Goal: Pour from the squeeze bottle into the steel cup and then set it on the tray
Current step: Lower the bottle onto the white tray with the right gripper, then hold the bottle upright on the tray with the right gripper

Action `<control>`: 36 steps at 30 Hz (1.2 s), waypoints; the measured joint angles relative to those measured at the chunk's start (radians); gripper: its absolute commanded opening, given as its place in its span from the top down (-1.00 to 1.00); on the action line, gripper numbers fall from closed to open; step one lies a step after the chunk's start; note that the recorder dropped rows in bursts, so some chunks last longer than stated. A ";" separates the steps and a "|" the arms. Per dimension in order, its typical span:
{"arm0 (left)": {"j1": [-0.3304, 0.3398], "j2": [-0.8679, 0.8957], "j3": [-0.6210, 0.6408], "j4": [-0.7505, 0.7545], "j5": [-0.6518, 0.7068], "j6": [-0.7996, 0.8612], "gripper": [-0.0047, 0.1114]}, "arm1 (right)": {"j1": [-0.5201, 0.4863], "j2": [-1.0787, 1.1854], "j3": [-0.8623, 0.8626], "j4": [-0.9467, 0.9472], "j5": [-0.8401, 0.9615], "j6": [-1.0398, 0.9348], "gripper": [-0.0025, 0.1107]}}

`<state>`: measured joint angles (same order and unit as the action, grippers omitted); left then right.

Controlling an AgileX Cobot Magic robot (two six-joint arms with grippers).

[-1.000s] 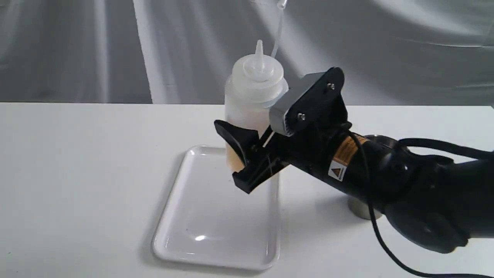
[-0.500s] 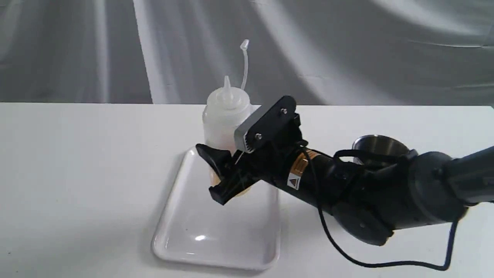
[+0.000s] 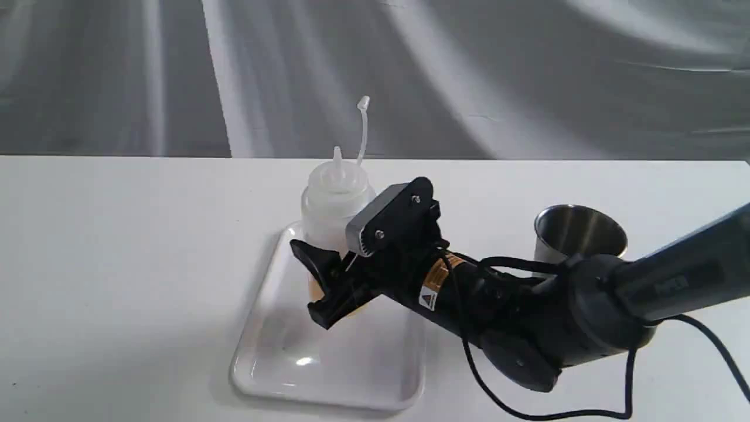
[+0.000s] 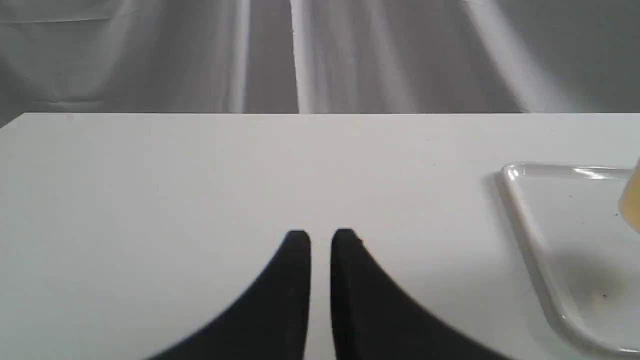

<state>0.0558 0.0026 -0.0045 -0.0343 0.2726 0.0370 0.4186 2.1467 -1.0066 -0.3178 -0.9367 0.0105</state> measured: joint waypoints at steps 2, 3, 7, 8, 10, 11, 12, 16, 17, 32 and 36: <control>0.000 0.000 0.000 0.000 0.000 0.000 0.78 | 0.000 0.016 0.000 0.002 -0.008 0.003 0.96; 0.000 0.000 0.000 0.000 0.000 0.000 0.78 | 0.000 0.024 0.000 0.002 -0.016 0.003 0.96; 0.000 0.000 0.000 0.000 0.000 0.000 0.78 | 0.000 0.051 0.000 0.004 -0.040 0.003 0.96; 0.000 0.000 0.000 0.000 0.000 0.000 0.78 | 0.000 0.056 0.000 0.004 -0.048 0.003 0.96; 0.000 0.000 0.000 0.000 0.000 0.000 0.78 | 0.000 0.065 0.000 0.004 -0.058 0.006 0.96; 0.000 0.000 0.000 0.000 0.000 0.000 0.78 | 0.000 0.072 0.000 0.004 -0.063 0.008 0.96; 0.000 0.000 0.000 0.000 0.000 0.000 0.78 | 0.000 0.077 0.000 0.006 -0.070 0.012 0.96; 0.000 0.000 0.000 0.000 0.000 0.000 0.78 | 0.000 0.087 0.000 0.006 -0.074 0.029 0.96; 0.000 0.000 0.000 0.000 0.000 0.000 0.78 | 0.000 0.089 0.000 0.006 -0.078 0.033 0.96; 0.000 0.000 0.000 0.000 0.000 0.000 0.78 | 0.000 0.089 0.000 0.006 -0.086 0.041 0.96; 0.000 0.000 0.000 0.000 0.000 0.000 0.78 | 0.000 0.089 0.000 0.006 -0.086 0.041 0.96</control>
<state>0.0558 0.0026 -0.0045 -0.0343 0.2726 0.0370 0.4186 2.2356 -1.0066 -0.3116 -1.0228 0.0519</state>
